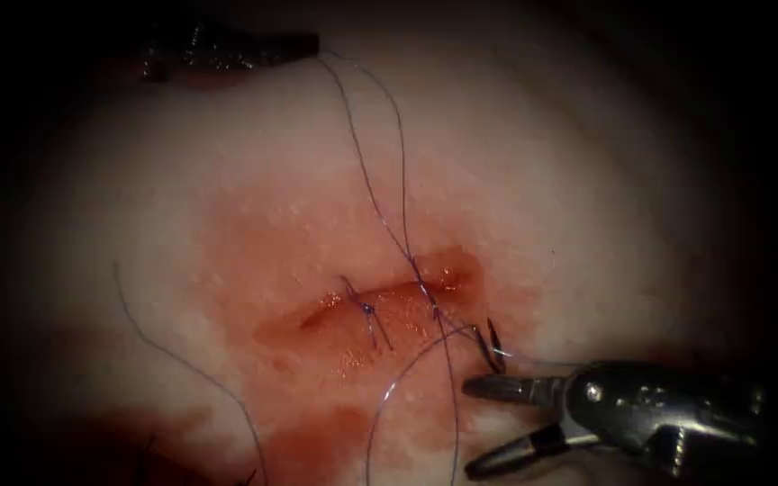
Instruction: Wound Closure
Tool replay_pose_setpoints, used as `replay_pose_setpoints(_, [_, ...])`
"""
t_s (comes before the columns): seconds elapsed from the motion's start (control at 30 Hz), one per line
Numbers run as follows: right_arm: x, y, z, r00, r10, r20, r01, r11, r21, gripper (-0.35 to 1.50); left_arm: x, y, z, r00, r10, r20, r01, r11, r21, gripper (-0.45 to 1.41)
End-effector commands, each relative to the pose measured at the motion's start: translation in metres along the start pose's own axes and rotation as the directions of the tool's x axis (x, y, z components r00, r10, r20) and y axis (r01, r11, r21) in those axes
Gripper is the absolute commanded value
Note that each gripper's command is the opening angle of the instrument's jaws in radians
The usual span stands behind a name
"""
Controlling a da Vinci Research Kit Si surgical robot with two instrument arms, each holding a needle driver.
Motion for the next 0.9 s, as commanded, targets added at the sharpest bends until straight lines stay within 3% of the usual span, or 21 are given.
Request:
replay_pose_setpoints(0.03, [0.0012, -0.0005, -0.0008, 1.0, -0.004, 0.004, 0.004, 0.999, 0.054, 1.41, -0.0001, -0.0002, 0.0008, 1.0, 0.001, -0.002, -0.001, 1.0, 0.002, -0.45])
replay_pose_setpoints(0.07, [0.0019, -0.0007, -0.0017, 1.0, -0.016, 0.003, 0.016, 0.998, 0.067, 1.33, -0.0001, -0.0002, 0.0008, 1.0, 0.002, -0.003, -0.002, 1.0, 0.002, -0.45])
replay_pose_setpoints(0.2, [0.0038, -0.0003, -0.0033, 0.999, -0.053, -0.009, 0.053, 0.999, 0.007, 1.33, 0.0, 0.0001, 0.0008, 1.0, 0.002, -0.001, -0.002, 1.0, 0.003, -0.45])
replay_pose_setpoints(0.3, [0.0028, 0.0016, -0.0033, 0.999, -0.051, -0.008, 0.05, 0.997, -0.061, 1.35, -0.0001, 0.0003, 0.0006, 1.0, 0.004, -0.002, -0.004, 1.0, 0.003, -0.45])
replay_pose_setpoints(0.63, [-0.0006, 0.0031, -0.0034, 0.998, -0.039, 0.054, 0.047, 0.986, -0.162, 1.33, -0.0001, 0.0004, 0.0006, 1.0, 0.004, -0.001, -0.004, 1.0, 0.003, -0.45])
replay_pose_setpoints(0.9, [-0.0035, 0.0066, 0.0011, 0.998, -0.012, 0.058, 0.025, 0.973, -0.229, 1.35, -0.0001, 0.0004, 0.0007, 1.0, 0.004, -0.003, -0.004, 1.0, 0.003, -0.45])
